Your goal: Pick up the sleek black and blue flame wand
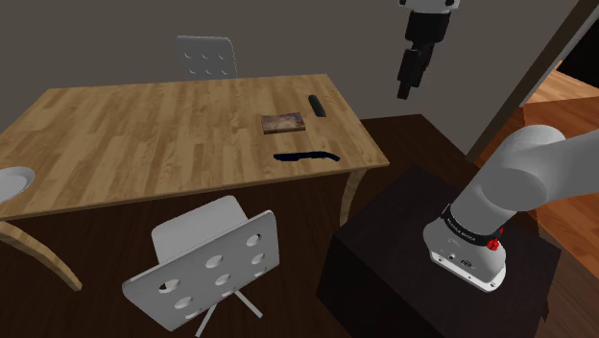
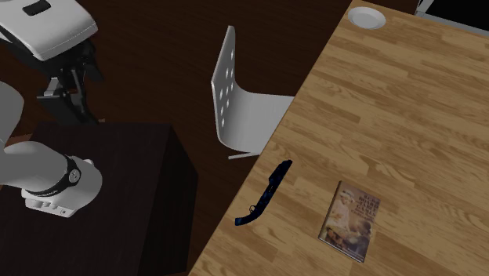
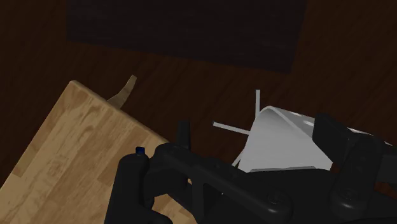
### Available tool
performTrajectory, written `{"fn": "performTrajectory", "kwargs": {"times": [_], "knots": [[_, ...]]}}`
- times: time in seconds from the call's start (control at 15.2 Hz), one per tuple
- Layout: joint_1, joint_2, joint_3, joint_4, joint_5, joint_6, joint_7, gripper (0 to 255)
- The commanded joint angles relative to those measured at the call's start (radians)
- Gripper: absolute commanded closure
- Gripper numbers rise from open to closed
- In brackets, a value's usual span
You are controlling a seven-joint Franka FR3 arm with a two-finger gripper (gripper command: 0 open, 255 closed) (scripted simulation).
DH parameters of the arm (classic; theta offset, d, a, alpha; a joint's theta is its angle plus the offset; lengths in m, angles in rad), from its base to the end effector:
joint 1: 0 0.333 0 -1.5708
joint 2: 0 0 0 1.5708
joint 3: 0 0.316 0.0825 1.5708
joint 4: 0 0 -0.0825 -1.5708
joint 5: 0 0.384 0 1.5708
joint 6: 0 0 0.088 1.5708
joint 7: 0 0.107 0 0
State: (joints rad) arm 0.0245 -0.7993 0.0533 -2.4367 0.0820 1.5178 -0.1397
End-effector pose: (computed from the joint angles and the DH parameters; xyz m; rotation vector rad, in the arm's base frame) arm 0.2928 0.0356 0.5521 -3.0725 -0.3059 0.1830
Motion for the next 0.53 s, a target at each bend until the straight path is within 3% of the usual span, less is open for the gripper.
{"fn": "performTrajectory", "kwargs": {"times": [0.0, 0.46], "knots": [[0.000, 0.000, 0.000, 0.000, 0.000, 0.000, 0.000, 0], [0.010, 0.127, -0.077, -0.115, -0.053, 0.265, -0.192, 0]]}}
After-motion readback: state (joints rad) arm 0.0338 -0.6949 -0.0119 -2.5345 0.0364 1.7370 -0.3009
